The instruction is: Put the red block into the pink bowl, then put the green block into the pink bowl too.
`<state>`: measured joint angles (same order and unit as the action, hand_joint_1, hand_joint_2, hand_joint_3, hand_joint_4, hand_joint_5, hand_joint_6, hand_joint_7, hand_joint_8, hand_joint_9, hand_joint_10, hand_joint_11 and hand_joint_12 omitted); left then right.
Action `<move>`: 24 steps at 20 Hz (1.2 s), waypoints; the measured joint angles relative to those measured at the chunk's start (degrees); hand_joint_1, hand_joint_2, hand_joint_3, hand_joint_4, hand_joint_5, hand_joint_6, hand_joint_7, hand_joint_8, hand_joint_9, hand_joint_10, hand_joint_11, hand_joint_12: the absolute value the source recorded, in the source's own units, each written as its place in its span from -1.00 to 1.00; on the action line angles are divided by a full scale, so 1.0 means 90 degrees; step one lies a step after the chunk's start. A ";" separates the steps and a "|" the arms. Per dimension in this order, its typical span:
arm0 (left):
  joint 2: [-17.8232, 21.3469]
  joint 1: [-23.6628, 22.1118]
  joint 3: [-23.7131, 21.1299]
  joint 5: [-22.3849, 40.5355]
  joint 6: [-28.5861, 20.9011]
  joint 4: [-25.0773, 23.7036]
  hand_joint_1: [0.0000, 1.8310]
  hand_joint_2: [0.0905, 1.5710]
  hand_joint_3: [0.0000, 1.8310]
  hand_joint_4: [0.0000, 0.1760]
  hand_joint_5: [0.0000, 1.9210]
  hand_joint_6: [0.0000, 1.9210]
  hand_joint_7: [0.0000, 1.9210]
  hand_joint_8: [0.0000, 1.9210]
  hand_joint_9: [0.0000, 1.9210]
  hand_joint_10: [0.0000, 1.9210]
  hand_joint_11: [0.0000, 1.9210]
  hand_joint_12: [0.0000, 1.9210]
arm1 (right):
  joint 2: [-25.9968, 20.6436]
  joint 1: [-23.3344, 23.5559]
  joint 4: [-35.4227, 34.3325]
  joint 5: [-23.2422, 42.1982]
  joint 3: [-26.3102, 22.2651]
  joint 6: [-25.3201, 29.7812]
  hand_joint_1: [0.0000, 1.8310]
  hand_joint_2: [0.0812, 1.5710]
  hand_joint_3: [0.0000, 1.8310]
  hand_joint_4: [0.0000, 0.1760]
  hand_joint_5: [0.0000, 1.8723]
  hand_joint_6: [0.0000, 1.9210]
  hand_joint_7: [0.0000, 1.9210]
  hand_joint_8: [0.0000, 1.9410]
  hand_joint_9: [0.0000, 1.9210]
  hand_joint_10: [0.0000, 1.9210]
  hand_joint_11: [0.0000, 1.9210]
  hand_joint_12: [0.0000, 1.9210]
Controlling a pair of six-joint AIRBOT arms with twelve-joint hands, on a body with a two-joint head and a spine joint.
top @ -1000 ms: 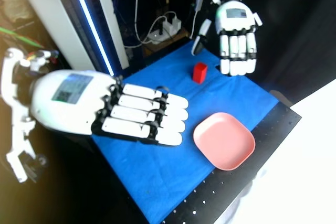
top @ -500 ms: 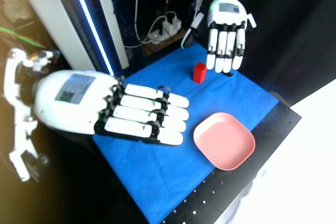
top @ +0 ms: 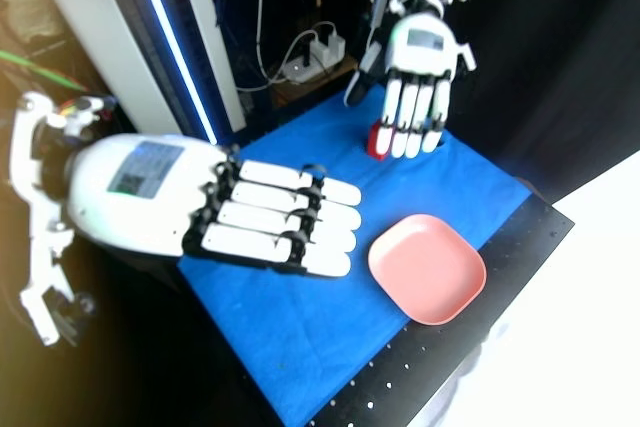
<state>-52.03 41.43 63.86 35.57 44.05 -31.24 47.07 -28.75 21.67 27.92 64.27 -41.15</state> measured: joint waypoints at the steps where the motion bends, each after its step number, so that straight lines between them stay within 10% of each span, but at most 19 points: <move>1: 0.0000 0.0000 0.0000 -0.0010 0.0000 0.0015 -0.28 0.05 -0.99 -1.00 -0.58 -0.99 -0.46 -1.00 -0.45 -1.00 -1.00 -0.04 | 0.0000 0.0000 0.0002 0.0002 0.0000 0.0000 -0.43 -0.01 -1.00 -0.52 -1.00 -1.00 -1.00 -1.00 -1.00 -1.00 -1.00 -1.00; 6: -0.0041 0.0000 0.0041 -0.0158 0.0002 -0.0010 -0.20 0.09 -0.99 -1.00 -0.40 -0.97 -0.30 -0.98 -0.31 -0.95 -0.99 0.25 | 0.0000 0.0000 0.0002 0.0000 0.0000 0.0000 -0.41 0.02 -0.99 -0.86 -1.00 -1.00 -1.00 -1.00 -1.00 -1.00 -1.00 -1.00; 9: -0.0104 0.0000 0.0061 -0.0255 0.0000 -0.0012 -0.13 0.14 -1.00 -1.00 -0.26 -0.96 -0.14 -0.96 -0.11 -0.89 -0.57 0.14 | 0.0007 0.0000 0.0002 -0.0002 0.0000 0.0000 -0.39 0.00 -1.00 -0.50 -1.00 -1.00 -1.00 -1.00 -1.00 -1.00 -1.00 -1.00; 11: -0.0160 0.0000 0.0073 -0.0270 -0.0010 -0.0022 0.02 0.19 -0.99 -1.00 -0.13 -0.93 0.01 -0.90 0.03 -0.80 -0.42 0.27 | 0.0007 0.0000 0.0002 -0.0002 0.0000 0.0000 -0.40 0.00 -1.00 -0.71 -1.00 -1.00 -1.00 -1.00 -1.00 -1.00 -1.00 -1.00; 16: -0.0238 0.0000 0.0126 -0.0257 -0.0019 -0.0012 0.06 0.32 -1.00 -1.00 -0.04 -0.96 0.05 -0.75 -0.10 -0.11 -0.26 0.39 | 0.0012 0.0000 0.0000 -0.0002 0.0000 0.0002 -0.43 -0.06 -1.00 -0.66 -1.00 -1.00 -0.99 -1.00 -1.00 -1.00 -1.00 -1.00; 17: -0.0238 0.0000 0.0134 -0.0257 -0.0019 -0.0007 0.18 0.40 -1.00 -1.00 -0.01 -0.16 0.08 -0.68 -0.05 -0.10 -0.18 0.41 | 0.0012 0.0000 0.0000 -0.0005 0.0000 0.0000 -0.45 -0.06 -1.00 -0.62 -1.00 -1.00 -0.99 -1.00 -1.00 -1.00 -0.99 -1.00; 18: -0.0238 0.0000 0.0146 -0.0255 -0.0022 -0.0005 0.29 0.43 -1.00 -1.00 -0.11 0.09 0.04 -0.02 -0.03 -0.06 -0.15 0.45 | 0.0012 0.0000 0.0002 -0.0002 0.0000 0.0000 -0.48 -0.07 -1.00 -0.62 -1.00 -1.00 -0.98 -0.99 -1.00 -1.00 -0.98 -0.99; 24: -0.0277 0.0000 0.0226 -0.0267 -0.0019 0.0090 0.35 0.39 -1.00 -1.00 -0.04 0.00 0.08 0.11 0.11 0.04 -0.08 0.55 | 0.0012 0.0000 0.0000 -0.0005 0.0000 0.0000 -0.46 -0.07 -1.00 -0.69 -1.00 -1.00 -0.99 -1.00 -1.00 -1.00 -1.00 -1.00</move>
<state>-54.52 41.43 65.89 33.17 43.88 -30.44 47.18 -28.75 21.67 27.88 64.27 -41.15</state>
